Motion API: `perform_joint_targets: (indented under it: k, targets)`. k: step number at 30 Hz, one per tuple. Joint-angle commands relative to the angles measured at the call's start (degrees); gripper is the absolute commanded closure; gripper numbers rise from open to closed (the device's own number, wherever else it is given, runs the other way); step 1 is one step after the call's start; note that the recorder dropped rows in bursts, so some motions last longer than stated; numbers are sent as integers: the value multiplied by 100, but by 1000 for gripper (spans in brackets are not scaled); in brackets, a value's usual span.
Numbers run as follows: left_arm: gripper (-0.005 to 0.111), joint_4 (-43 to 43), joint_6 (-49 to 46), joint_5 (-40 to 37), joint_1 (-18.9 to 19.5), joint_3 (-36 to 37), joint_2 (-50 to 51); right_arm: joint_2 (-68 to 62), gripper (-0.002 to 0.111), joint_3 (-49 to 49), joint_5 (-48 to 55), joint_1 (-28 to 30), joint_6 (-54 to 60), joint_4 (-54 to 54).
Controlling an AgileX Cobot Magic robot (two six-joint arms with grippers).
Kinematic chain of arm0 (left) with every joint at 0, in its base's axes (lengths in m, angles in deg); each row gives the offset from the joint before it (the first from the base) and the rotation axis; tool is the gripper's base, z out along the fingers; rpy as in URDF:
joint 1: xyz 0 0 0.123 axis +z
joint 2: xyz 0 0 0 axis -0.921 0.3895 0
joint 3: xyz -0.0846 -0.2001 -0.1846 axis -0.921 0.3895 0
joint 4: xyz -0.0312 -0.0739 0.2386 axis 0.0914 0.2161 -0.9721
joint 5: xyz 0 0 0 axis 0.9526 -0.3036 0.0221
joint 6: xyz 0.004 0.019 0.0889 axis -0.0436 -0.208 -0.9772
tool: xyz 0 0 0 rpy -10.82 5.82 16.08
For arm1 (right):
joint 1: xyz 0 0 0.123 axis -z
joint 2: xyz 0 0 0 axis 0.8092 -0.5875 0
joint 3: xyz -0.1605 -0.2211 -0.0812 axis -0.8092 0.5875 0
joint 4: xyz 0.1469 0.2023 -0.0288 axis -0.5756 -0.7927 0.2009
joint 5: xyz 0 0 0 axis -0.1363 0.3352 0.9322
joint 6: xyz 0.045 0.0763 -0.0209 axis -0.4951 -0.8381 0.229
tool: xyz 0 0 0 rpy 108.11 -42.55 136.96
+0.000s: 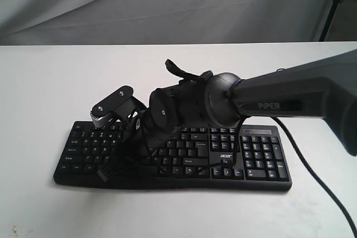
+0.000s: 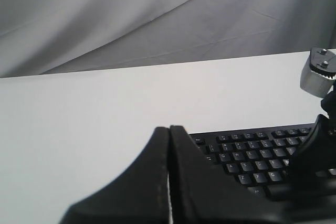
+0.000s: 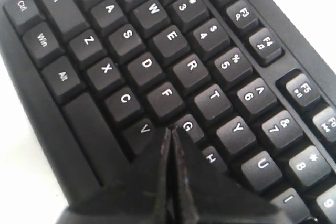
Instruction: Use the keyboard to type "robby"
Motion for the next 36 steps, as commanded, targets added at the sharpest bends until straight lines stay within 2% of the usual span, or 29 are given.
perform_joint_targets:
  k: [1,17,22,26,36]
  targets:
    - [107,-27,16,42,-36,25,-20,142,108,-29,-41,-11,8,60]
    - [107,-27,16,42,-36,25,-20,-48,108,-29,45,-11,8,51]
    - [107,-27,16,42,-36,25,-20,447,108,-29,44,177,8,229]
    - [107,-27,16,42,-36,25,-20,407,108,-375,502,457,8,405]
    - [107,-27,16,42,-36,25,-20,137,108,-563,541,385,37,300]
